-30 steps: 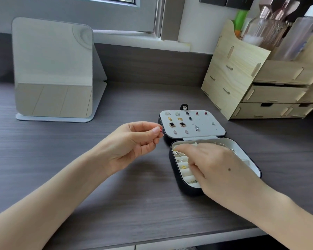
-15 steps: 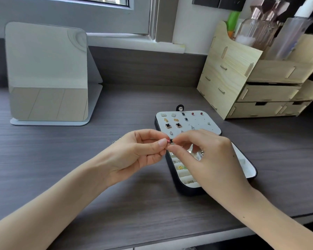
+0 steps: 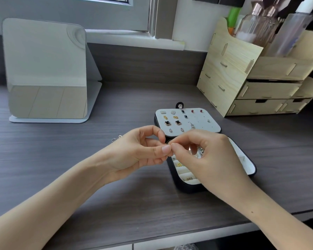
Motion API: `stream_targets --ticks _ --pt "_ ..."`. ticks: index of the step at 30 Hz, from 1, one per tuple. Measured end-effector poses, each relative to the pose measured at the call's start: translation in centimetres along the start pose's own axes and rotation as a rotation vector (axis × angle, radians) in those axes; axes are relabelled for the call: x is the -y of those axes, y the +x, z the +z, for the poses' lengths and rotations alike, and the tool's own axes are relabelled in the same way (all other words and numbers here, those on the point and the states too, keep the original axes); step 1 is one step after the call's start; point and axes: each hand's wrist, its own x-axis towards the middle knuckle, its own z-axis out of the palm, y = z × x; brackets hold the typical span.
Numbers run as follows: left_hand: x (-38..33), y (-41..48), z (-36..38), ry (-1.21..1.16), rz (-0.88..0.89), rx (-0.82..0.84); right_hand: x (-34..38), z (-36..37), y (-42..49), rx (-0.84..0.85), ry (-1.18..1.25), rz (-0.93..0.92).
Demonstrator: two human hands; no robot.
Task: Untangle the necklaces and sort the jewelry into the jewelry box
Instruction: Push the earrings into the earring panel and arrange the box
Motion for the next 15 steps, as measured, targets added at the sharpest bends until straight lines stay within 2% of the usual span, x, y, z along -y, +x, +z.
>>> stream_targets --ticks 3,6,15 --pt "0.0 0.1 0.0 -0.017 -0.011 0.000 -0.3 1.0 -0.3 -0.144 -0.090 -0.084" --pt "0.0 0.2 0.1 -0.062 -0.009 -0.019 -0.5 1.5 -0.4 -0.217 -0.109 -0.121" --pt "-0.2 0.3 -0.1 -0.160 -0.049 -0.036 -0.6 2.2 -0.2 -0.257 -0.066 -0.114"
